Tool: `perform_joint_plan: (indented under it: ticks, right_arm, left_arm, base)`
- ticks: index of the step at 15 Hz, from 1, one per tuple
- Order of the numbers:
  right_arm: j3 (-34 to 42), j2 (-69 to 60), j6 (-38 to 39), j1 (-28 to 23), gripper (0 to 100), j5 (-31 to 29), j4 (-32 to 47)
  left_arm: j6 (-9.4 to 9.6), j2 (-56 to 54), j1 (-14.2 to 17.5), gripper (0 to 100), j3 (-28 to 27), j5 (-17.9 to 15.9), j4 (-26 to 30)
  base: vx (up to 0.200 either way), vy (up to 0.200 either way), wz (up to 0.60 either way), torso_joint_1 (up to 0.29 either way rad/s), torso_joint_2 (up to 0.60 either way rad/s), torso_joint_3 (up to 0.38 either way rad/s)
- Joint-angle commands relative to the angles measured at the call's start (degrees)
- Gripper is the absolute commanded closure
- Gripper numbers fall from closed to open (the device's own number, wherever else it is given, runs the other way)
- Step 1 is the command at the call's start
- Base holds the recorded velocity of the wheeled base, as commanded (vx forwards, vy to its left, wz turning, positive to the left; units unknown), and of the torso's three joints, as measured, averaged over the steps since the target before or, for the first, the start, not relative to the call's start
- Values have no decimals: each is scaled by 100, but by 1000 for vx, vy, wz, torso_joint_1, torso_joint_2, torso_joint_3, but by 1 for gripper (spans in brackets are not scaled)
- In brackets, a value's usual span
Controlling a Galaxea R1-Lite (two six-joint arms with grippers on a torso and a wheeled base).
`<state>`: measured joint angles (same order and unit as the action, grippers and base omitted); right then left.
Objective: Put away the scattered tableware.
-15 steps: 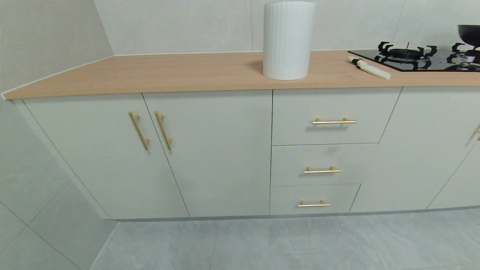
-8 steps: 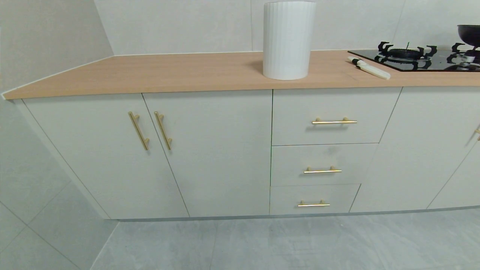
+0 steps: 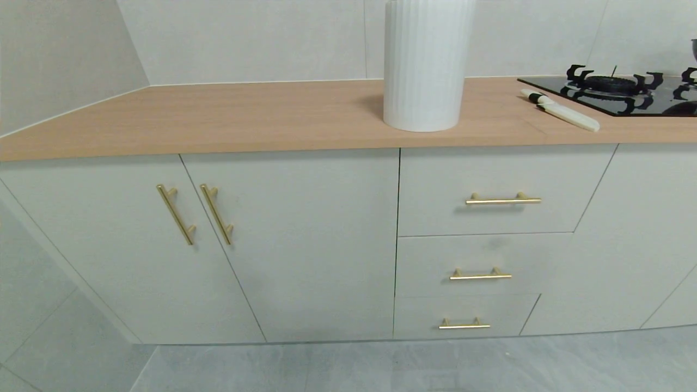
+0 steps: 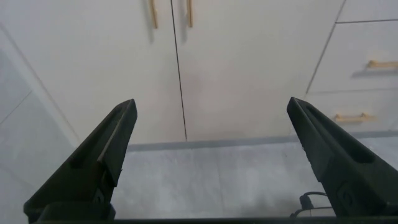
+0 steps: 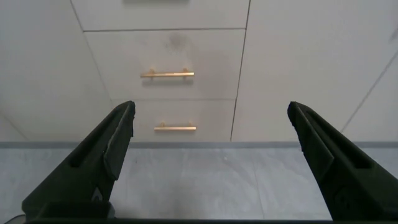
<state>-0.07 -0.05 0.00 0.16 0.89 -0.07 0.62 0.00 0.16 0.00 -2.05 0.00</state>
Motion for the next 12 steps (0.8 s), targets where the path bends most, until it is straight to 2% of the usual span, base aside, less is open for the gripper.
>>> perform_joint_plan:
  ticks: [1,11,12]
  right_arm:
    - [-1,14,0,2,0,-1,-1]
    - [-1,14,9,11,0,-1,-1]
    - [-1,14,9,2,0,-1,-1]
  left_arm:
    - [-1,0,2,0,0,3,9]
    - [-1,0,2,0,0,3,0]
    - [-1,0,2,0,0,3,9]
  base:
    - [200,0,0,2,2,-2]
    - [200,0,0,3,3,2]
    - [0,0,0,0,0,0]
